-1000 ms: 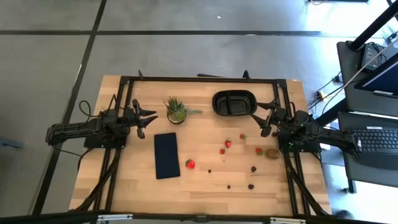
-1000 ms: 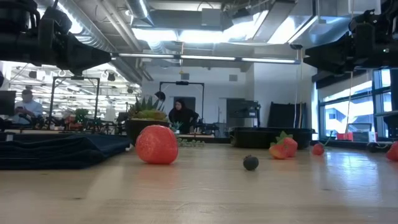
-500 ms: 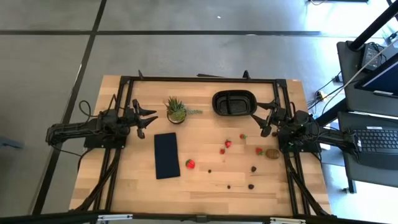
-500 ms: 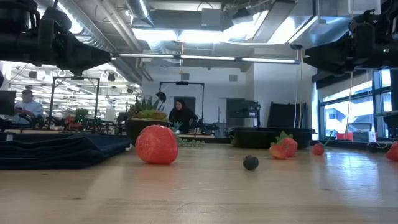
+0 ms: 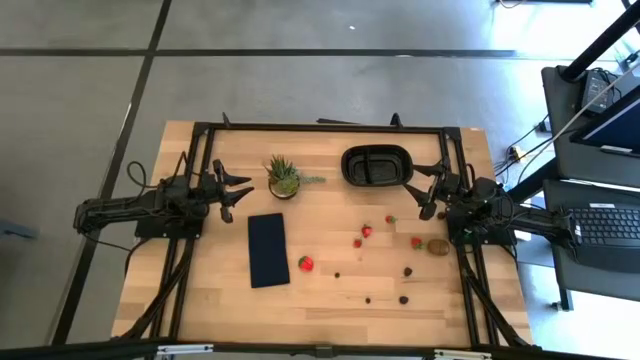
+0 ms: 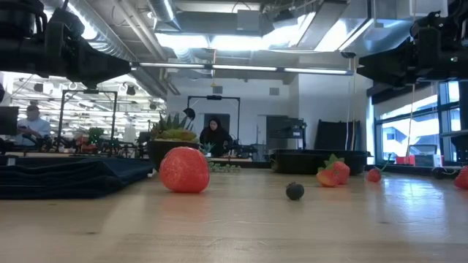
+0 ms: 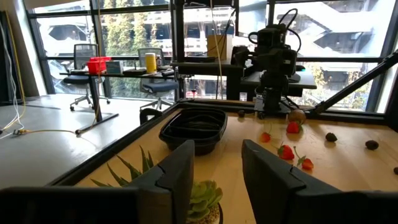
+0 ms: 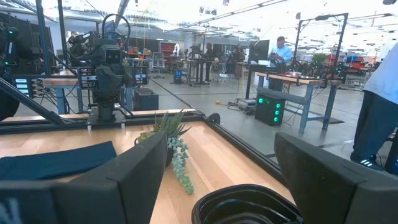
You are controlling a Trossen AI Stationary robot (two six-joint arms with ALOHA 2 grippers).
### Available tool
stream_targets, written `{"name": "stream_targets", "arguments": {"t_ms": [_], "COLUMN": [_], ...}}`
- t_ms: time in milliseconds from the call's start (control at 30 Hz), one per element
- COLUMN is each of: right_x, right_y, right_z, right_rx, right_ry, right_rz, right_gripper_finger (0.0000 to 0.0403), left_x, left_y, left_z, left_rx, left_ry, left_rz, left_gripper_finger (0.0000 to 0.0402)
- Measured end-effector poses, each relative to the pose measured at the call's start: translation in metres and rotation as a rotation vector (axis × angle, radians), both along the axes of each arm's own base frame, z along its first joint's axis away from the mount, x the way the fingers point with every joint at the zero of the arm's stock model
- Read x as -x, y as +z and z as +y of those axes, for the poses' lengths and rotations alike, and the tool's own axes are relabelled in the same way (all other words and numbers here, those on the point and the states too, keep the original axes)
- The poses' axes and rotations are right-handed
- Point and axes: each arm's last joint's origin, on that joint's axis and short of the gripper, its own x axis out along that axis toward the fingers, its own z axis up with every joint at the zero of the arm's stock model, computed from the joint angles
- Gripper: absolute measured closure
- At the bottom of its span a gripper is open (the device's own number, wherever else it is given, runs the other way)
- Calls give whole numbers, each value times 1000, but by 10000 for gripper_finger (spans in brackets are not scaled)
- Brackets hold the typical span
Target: Pick and placing Produce into tupperware
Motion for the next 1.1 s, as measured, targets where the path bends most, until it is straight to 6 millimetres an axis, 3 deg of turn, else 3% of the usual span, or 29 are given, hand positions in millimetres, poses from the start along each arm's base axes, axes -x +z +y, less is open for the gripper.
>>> {"name": "stream_targets", "arguments": {"t_ms": [1100], "right_x": [0], "right_y": [0], "right_z": [0], "right_rx": [0], "right_ry": [0], "right_rz": [0], "right_gripper_finger": [105], "left_x": [0], "left_y": [0], "left_z": [0], "left_rx": [0], "left_ry": [-1], "left_rz": [-1], "left_gripper_finger": [331]}}
